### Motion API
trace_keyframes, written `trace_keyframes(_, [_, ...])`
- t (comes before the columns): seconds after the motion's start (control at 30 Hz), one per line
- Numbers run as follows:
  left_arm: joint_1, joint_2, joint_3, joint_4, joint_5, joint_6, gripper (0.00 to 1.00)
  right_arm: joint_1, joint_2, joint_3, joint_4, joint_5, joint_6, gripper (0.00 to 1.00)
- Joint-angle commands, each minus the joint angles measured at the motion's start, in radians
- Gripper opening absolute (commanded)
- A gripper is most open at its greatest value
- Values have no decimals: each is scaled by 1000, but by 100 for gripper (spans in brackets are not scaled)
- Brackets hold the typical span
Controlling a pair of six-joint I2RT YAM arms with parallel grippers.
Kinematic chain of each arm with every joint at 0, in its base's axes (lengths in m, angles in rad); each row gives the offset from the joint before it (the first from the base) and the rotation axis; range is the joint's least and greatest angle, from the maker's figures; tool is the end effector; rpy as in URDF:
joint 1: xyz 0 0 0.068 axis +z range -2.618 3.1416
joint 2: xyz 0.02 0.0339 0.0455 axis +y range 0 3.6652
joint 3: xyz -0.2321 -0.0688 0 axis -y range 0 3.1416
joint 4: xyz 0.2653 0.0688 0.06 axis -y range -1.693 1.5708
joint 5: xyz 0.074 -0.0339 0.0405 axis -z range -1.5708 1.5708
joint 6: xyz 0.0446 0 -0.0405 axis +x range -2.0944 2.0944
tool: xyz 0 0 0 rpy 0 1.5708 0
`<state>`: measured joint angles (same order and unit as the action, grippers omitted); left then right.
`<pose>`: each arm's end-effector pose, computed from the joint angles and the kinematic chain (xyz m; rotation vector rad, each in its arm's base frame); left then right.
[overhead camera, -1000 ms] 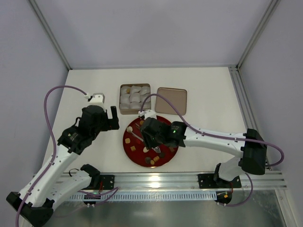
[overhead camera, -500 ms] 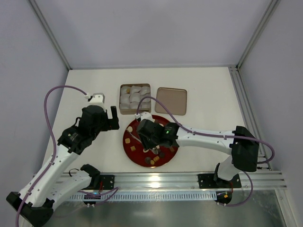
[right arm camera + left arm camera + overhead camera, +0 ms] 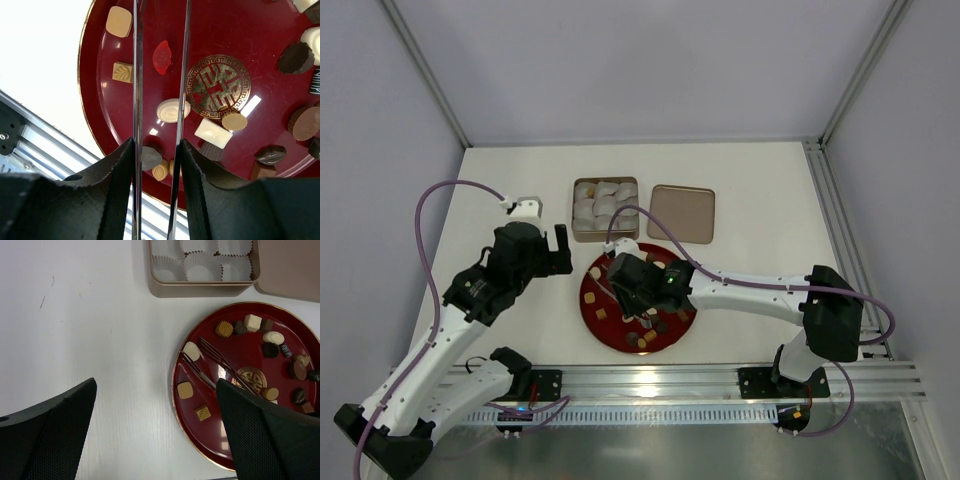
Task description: Pack the chocolate
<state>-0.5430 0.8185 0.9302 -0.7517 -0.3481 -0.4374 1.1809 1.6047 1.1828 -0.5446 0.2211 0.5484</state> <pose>0.1888 -0.0962 0.3029 -0.0766 2.1708 -0.1759 0.1464 0.3304 0.1949 -0.7104 2.4552 0.4218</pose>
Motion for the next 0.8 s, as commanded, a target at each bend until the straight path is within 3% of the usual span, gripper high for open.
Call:
trace_keyframes(0.0, [0, -1, -4, 37, -12, 0, 100, 5, 4, 15, 72, -5, -13, 42])
trace_keyframes(0.33, [-2, -1, -4, 38, -12, 0, 100, 5, 0, 12, 68, 7, -10, 31])
trace_keyframes(0.77, [0, -2, -2, 40, -6, -3, 100, 5, -146, -29, -17, 14, 4, 30])
